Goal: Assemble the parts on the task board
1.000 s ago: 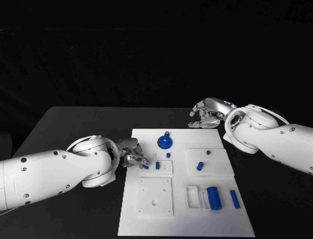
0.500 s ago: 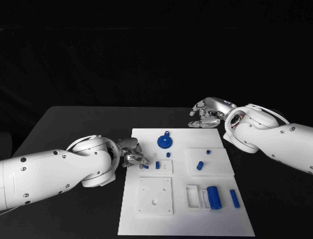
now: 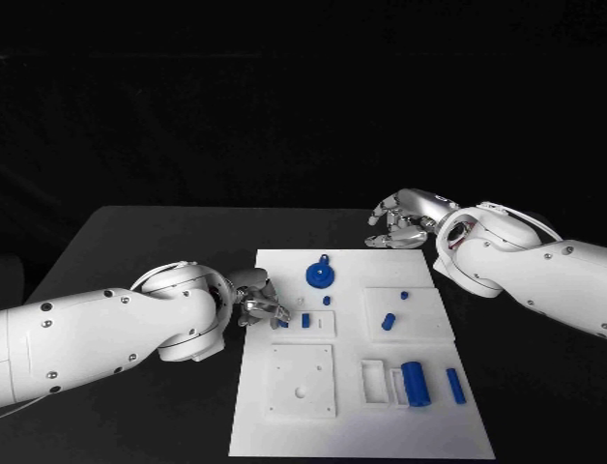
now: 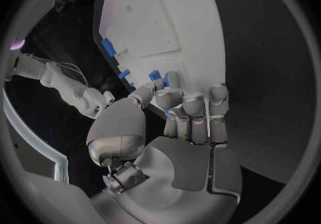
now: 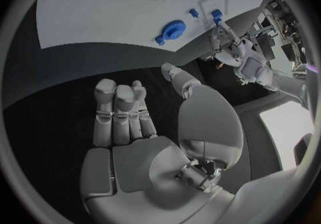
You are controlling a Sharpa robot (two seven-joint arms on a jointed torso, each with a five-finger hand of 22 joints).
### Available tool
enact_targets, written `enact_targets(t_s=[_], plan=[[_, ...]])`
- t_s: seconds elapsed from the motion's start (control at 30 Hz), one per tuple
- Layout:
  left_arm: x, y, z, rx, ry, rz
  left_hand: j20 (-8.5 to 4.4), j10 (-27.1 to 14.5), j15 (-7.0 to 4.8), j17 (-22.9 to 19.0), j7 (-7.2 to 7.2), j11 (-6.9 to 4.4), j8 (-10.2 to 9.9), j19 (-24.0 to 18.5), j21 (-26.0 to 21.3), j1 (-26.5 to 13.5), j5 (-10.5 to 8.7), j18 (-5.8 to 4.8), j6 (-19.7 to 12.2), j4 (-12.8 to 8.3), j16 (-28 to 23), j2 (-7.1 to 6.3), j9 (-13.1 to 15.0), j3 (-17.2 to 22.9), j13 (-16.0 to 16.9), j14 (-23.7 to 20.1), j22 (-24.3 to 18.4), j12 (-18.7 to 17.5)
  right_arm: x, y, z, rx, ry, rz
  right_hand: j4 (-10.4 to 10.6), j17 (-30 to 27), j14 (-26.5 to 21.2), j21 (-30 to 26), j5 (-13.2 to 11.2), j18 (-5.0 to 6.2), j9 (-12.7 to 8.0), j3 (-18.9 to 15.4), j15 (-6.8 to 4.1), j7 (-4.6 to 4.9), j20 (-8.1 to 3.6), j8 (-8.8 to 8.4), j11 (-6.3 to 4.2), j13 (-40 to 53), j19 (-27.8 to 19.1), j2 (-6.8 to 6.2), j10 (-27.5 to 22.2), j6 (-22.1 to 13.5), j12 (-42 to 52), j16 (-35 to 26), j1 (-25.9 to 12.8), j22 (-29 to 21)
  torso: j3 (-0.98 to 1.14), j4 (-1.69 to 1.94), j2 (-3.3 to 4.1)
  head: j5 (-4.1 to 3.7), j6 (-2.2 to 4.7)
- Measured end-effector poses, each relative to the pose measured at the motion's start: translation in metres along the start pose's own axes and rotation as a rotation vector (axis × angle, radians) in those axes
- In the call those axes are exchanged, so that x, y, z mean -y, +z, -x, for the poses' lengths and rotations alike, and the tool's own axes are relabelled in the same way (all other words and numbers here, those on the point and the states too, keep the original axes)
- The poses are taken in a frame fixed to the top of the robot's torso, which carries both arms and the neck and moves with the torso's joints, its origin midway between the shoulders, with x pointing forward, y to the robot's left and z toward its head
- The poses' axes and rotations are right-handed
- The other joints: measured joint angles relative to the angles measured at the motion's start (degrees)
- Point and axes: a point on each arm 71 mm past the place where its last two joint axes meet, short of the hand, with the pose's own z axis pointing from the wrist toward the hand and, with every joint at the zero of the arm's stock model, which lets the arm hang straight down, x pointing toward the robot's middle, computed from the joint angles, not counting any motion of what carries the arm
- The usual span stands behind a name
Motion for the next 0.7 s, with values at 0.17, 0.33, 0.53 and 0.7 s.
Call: enact_targets(t_s=[0.17,0.33,0.53,0.7], plan=[[0.0003,0.0009,-0.0026,-0.014,-0.002,0.002,0.00,-0.02,-0.73,-0.06,-0.61,0.02,0.14,0.00,-0.01,-0.71,-3.13,0.90,0.61,1.73,0.00,-1.37,-0.08,-0.44,-0.16,0.57,0.25,0.24,0.0000,-0.0001,0.0000,0.000,0.000,0.000,0.00,0.00,0.00,0.00,0.00,0.00,0.00,0.00,0.00,0.01,0.01,0.00,0.00,0.00,0.00,0.00,0.00,-0.01,0.00,0.00,0.00,0.00,0.01,-0.02,0.00,0.03,0.03],[0.0002,0.0016,-0.0028,-0.018,-0.002,0.005,0.00,-0.10,-0.86,-0.06,-0.69,0.09,0.14,-0.01,-0.22,-1.04,-3.78,0.90,0.69,2.19,0.00,-1.73,-0.13,-0.40,-0.23,0.58,0.28,0.24,-0.0002,-0.0001,-0.0001,-0.001,0.000,0.000,0.01,0.00,0.00,0.00,0.00,0.00,0.00,-0.01,0.00,0.02,0.00,0.00,0.00,-0.05,0.01,0.00,0.00,-0.03,0.00,0.00,0.00,-0.01,0.01,-0.02,0.00,0.03,0.07],[0.0001,0.0020,-0.0028,-0.020,-0.003,0.007,0.00,-0.10,-0.86,-0.06,-0.71,0.10,0.14,-0.01,-0.22,-1.04,-3.78,0.90,0.71,2.20,0.00,-1.74,-0.13,-0.40,-0.23,0.58,0.33,0.24,-0.0003,0.0000,-0.0001,-0.001,0.000,0.001,0.16,0.01,0.00,0.00,0.00,-0.01,0.00,-0.16,0.00,0.03,-0.19,0.00,0.00,-0.05,0.05,0.00,0.00,-0.04,0.00,0.00,0.00,-0.01,0.01,-0.04,0.00,0.05,0.09],[-0.0005,0.0024,-0.0024,-0.019,-0.004,0.009,0.00,-0.10,-0.85,-0.06,-0.72,0.09,0.14,-0.01,-0.22,-1.04,-3.79,0.90,0.72,2.20,0.00,-1.73,-0.13,-0.40,-0.26,0.58,0.37,0.23,-0.0002,-0.0001,-0.0001,-0.001,0.000,0.001,0.16,-0.01,0.00,0.00,0.00,-0.01,0.00,-0.16,0.00,0.03,-0.23,0.00,0.00,-0.05,0.00,0.00,0.00,-0.05,0.00,0.00,0.00,-0.01,0.01,-0.04,0.00,0.06,0.13]])
